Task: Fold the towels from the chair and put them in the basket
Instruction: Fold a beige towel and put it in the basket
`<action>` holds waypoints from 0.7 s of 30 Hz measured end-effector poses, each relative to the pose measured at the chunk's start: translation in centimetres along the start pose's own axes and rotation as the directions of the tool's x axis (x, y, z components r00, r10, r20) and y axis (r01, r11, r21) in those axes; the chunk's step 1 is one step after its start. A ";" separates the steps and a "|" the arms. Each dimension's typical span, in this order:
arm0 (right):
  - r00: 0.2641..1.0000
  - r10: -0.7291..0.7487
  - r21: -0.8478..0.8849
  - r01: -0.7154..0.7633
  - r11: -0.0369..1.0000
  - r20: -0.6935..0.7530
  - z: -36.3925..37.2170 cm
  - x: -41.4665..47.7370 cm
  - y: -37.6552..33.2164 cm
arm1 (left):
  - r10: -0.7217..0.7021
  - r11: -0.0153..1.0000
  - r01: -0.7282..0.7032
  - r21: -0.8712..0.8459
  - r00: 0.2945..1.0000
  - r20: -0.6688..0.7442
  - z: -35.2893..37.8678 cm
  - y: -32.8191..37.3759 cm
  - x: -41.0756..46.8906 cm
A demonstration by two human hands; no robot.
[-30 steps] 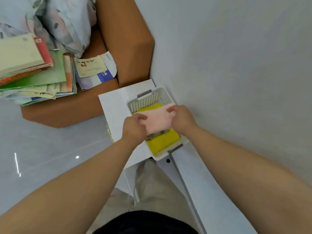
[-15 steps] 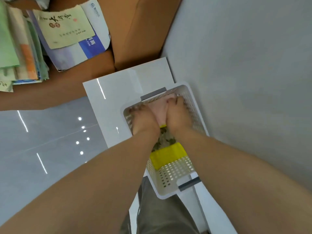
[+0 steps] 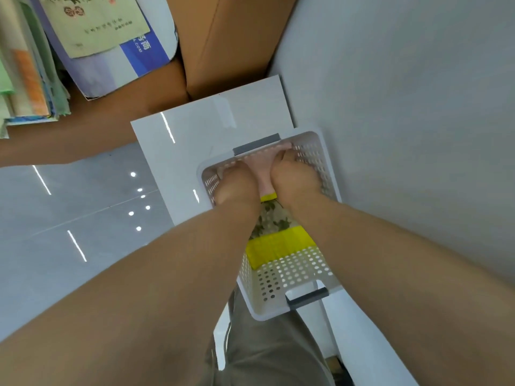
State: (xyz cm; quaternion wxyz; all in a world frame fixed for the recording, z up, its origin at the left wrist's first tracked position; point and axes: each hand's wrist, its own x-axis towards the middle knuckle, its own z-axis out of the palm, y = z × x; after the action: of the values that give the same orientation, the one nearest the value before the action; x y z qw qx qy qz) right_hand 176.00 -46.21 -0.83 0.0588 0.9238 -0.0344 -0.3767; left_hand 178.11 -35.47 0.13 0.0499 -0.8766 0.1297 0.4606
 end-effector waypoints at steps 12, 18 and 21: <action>0.980 0.112 0.246 -0.150 0.958 0.165 -2.6 -5.2 0.8 | 0.211 0.929 -0.208 0.306 0.977 0.024 -2.8 0.1 -7.5; 0.946 0.248 0.597 -0.325 0.734 0.210 -4.1 -18.1 -0.6 | 0.378 0.885 -0.366 0.288 0.926 0.017 -5.6 -2.4 -17.2; 0.863 0.450 0.724 -0.460 0.514 0.229 -3.2 -25.2 -2.0 | 0.513 0.805 -0.500 0.320 0.857 0.048 -5.0 -3.6 -21.2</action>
State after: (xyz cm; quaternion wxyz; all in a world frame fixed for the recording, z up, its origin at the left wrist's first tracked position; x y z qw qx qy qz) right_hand 160.28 -41.20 18.58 -0.2365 0.8170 -0.4295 -0.3034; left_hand 171.53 -29.23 20.28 0.0644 -0.7994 0.4328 0.4117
